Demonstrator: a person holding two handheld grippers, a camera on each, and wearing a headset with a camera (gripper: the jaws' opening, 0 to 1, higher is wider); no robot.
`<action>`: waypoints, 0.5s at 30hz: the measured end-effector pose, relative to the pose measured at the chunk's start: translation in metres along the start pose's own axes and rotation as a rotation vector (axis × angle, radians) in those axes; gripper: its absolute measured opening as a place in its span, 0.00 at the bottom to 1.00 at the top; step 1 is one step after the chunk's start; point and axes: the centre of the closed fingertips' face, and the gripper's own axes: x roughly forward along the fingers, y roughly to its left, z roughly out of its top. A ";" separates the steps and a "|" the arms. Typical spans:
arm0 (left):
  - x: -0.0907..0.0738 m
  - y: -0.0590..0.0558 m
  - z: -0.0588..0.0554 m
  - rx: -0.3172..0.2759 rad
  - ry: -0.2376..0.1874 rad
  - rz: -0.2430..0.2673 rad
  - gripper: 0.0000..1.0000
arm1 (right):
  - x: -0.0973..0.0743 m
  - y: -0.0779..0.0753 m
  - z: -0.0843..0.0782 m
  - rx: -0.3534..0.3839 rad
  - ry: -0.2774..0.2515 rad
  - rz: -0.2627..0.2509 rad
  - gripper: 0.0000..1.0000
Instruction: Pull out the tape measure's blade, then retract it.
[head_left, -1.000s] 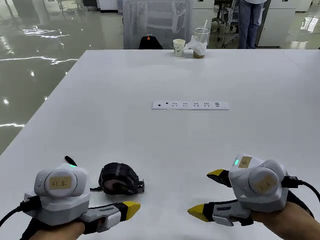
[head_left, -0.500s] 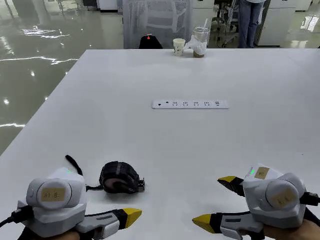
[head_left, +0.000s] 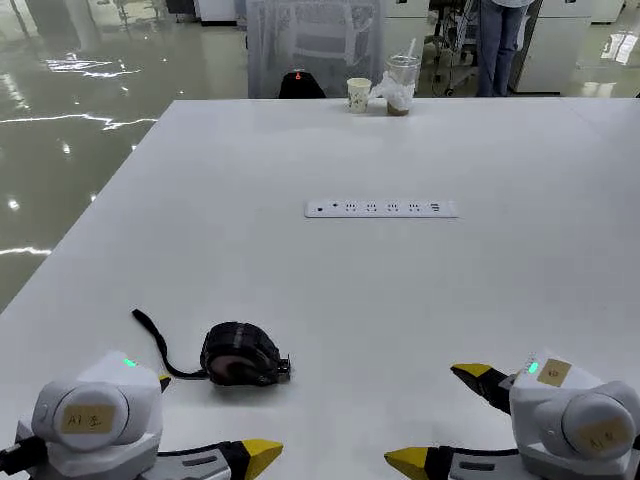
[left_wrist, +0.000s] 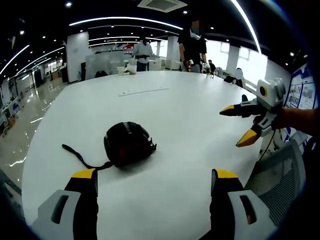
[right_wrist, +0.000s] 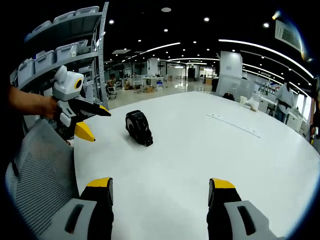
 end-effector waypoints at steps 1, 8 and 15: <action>-0.001 -0.001 0.000 0.003 -0.002 -0.001 0.92 | -0.001 0.000 -0.001 0.010 0.002 -0.004 0.78; -0.008 -0.004 -0.001 0.029 -0.019 -0.003 0.99 | -0.007 0.003 -0.005 0.013 -0.009 -0.025 0.89; -0.015 -0.008 0.001 0.048 -0.041 -0.026 0.99 | -0.012 0.008 -0.005 0.016 -0.021 -0.026 0.92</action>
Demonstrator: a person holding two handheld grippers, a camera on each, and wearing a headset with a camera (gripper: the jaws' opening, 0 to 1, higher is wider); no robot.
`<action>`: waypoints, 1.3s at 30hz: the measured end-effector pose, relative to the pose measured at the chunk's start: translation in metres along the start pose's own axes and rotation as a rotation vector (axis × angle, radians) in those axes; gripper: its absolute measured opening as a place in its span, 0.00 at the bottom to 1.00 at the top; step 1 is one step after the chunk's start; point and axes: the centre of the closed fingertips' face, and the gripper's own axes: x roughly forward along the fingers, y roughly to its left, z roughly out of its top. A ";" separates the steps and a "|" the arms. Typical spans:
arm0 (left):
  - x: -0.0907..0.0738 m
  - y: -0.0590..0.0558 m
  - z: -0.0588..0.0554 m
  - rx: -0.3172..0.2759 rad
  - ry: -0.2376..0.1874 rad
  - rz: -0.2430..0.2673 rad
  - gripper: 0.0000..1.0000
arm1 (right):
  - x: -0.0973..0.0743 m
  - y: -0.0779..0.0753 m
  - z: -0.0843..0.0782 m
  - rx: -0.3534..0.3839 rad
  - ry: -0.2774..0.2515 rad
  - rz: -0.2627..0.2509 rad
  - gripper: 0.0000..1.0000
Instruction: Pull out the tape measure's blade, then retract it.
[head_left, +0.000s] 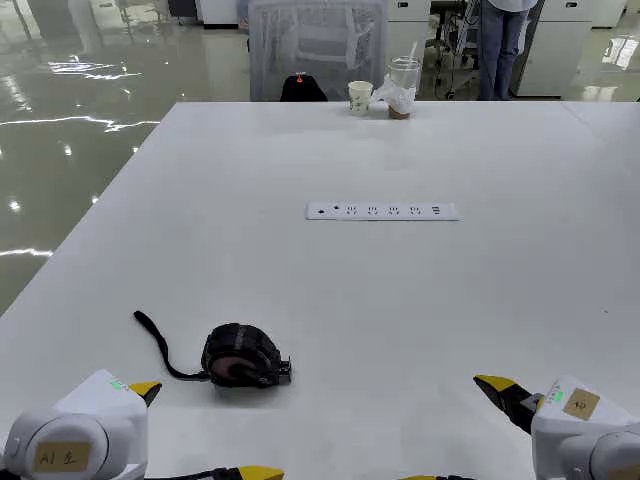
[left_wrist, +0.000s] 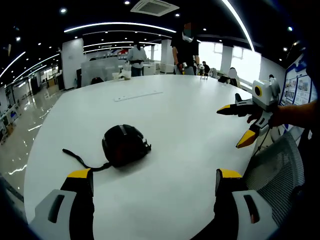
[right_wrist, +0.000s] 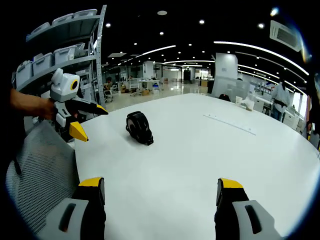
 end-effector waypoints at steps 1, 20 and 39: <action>0.000 0.000 0.000 0.000 -0.001 0.000 0.99 | -0.001 0.000 0.000 0.001 -0.001 -0.002 0.93; -0.008 -0.010 -0.002 -0.018 -0.038 0.005 0.99 | -0.011 0.017 0.008 0.075 -0.056 -0.061 0.99; -0.011 -0.015 -0.005 -0.040 -0.044 0.010 0.99 | -0.009 0.023 0.013 0.127 -0.064 -0.081 0.99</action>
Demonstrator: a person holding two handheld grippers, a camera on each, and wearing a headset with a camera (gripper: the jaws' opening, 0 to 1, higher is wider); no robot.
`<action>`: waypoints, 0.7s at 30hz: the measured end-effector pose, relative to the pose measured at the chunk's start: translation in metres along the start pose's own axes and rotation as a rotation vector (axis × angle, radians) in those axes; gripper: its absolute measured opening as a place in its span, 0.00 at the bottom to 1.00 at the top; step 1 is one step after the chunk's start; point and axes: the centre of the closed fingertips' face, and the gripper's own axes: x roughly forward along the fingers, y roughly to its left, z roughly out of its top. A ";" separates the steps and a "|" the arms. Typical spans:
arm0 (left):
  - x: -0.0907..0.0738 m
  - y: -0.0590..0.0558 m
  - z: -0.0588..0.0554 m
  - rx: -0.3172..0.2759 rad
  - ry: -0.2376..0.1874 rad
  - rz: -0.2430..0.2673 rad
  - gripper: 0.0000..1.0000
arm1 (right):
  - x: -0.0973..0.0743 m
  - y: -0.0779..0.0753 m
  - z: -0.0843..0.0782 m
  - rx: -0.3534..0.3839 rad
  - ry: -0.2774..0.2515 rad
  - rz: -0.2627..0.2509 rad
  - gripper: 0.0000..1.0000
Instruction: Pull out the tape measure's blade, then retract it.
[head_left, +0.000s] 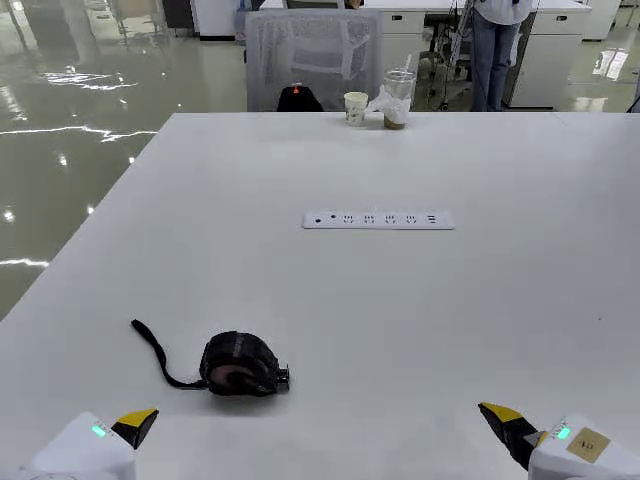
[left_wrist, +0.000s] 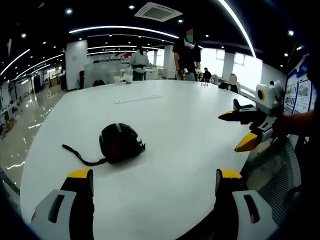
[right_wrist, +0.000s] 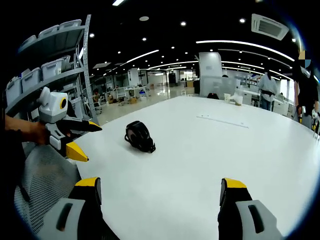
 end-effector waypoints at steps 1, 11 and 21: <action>0.000 0.001 0.000 -0.005 -0.001 0.004 0.99 | 0.000 0.000 0.000 0.000 0.001 -0.002 0.99; 0.000 -0.001 0.004 -0.026 -0.015 -0.007 0.99 | -0.003 -0.001 -0.002 0.000 0.007 -0.003 0.99; -0.001 -0.001 0.003 -0.005 -0.008 -0.014 0.97 | -0.004 -0.003 0.000 0.014 -0.001 -0.013 0.99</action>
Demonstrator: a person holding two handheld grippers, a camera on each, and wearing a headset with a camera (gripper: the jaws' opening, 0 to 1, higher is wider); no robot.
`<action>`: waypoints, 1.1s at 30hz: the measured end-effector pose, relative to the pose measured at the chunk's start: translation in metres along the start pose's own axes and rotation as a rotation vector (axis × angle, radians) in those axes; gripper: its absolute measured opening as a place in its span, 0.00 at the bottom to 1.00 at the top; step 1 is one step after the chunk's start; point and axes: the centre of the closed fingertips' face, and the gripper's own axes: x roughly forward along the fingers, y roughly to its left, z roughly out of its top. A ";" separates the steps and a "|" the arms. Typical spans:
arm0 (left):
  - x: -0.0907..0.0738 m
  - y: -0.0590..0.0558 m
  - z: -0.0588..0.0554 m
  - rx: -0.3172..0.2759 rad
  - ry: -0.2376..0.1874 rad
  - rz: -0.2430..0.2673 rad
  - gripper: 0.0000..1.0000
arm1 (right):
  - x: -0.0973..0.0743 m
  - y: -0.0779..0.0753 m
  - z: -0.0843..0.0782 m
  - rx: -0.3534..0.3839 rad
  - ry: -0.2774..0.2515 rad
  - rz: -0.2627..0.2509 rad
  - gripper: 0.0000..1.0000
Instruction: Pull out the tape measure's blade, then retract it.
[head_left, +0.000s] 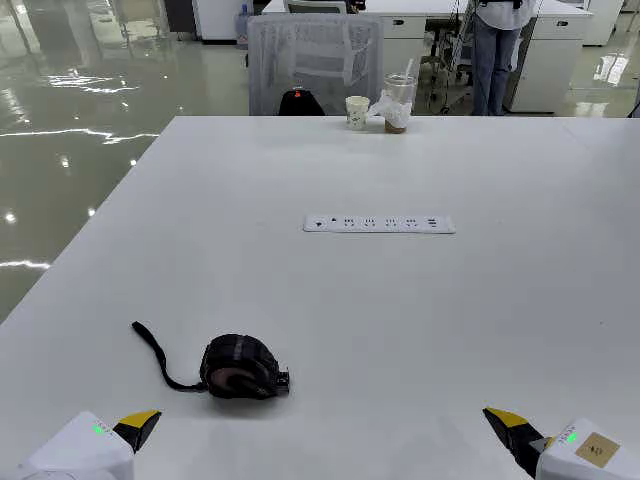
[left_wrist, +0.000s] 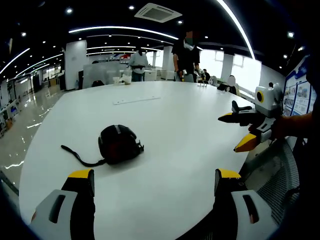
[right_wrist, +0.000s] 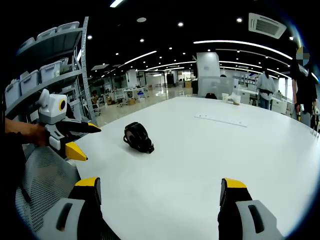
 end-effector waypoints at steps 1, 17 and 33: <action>0.000 0.000 0.000 0.002 -0.001 0.001 0.97 | 0.000 0.000 0.000 0.001 -0.001 -0.001 0.99; -0.002 0.003 0.004 -0.021 -0.024 -0.004 0.96 | -0.001 -0.001 -0.001 0.003 0.005 -0.003 0.99; -0.002 0.002 0.004 -0.017 -0.023 -0.018 0.96 | -0.004 -0.001 0.000 0.004 0.004 -0.005 0.99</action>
